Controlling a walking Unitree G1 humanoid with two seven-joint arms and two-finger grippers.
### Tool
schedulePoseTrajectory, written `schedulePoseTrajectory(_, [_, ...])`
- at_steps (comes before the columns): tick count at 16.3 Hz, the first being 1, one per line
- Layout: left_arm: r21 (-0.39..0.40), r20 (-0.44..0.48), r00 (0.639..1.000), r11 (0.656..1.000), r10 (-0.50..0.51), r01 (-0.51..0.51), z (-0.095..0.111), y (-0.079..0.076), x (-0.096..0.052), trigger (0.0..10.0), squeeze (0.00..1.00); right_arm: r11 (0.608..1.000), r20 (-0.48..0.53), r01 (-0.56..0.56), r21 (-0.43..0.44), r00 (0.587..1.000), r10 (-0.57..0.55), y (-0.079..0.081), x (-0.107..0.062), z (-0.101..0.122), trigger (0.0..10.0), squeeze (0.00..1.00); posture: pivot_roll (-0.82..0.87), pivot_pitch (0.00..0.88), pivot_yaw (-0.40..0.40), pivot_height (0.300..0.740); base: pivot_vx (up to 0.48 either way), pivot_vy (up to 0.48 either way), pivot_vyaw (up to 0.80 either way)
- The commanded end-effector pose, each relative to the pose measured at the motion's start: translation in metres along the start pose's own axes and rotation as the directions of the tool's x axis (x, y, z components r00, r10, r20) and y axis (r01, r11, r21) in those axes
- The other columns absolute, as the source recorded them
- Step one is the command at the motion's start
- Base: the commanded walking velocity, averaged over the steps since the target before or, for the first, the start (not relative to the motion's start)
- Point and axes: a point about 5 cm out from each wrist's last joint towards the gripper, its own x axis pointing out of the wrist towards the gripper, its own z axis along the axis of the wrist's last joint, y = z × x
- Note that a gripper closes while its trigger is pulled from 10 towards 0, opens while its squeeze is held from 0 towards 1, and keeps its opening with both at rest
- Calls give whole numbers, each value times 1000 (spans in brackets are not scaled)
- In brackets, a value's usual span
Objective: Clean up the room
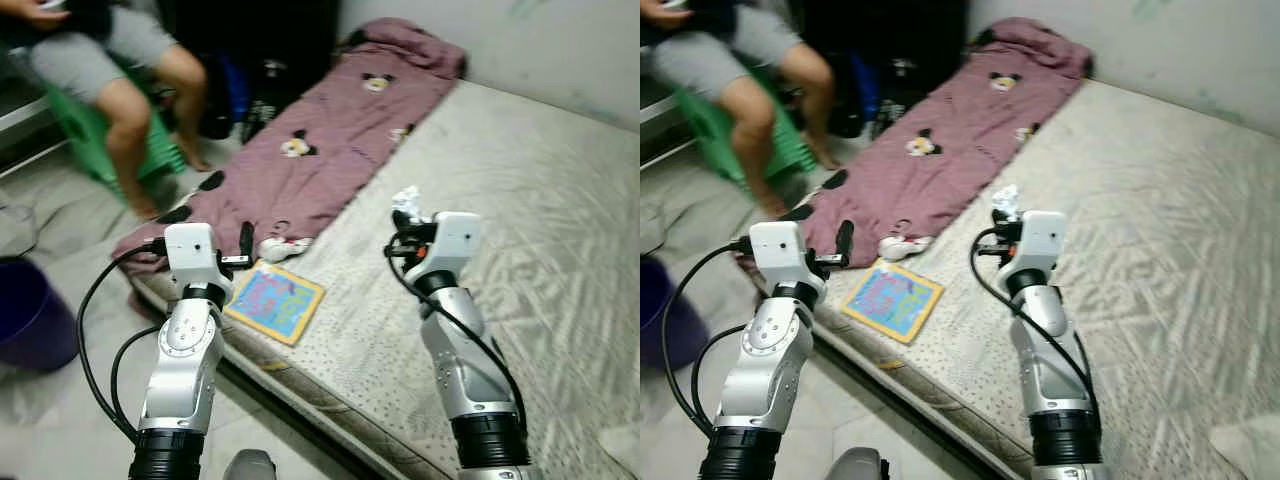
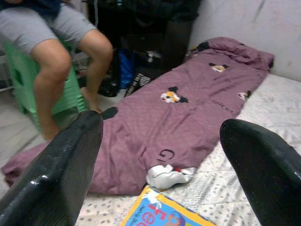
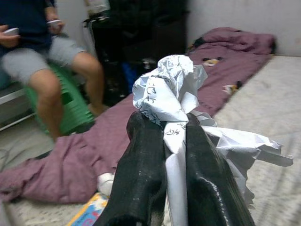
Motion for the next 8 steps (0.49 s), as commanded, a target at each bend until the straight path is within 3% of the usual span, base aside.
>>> schedulePoseTrajectory(1, [-6, -20, 1000, 1000, -10, 10, -4, -1, -1, 10000, 0, 1000, -21, 12, -10, 1000, -12, -2, -2, -5, 10000, 0, 46, 0, 11, 740, 0, 0, 0])
schedulePoseTrajectory(4, [-20, -25, 999, 999, -34, 33, -4, -3, -2, 10000, 0, 1000, -44, 28, -7, 999, -28, -2, -2, -9, 10000, 0, 43, 0, 13, 740, 0, 0, 0])
schedulePoseTrajectory(6, [-21, -25, 999, 999, -38, 37, -4, -3, -2, 10000, 0, 1000, -46, 30, -4, 999, -30, -2, -2, -10, 10000, 0, 44, 0, 12, 740, 0, 0, -800])
schedulePoseTrajectory(8, [-21, -26, 999, 999, -39, 38, -4, -4, -2, 10000, 0, 1000, -45, 29, -10, 999, -29, -3, -2, -10, 10000, 0, 46, 0, 11, 740, 0, 373, -800])
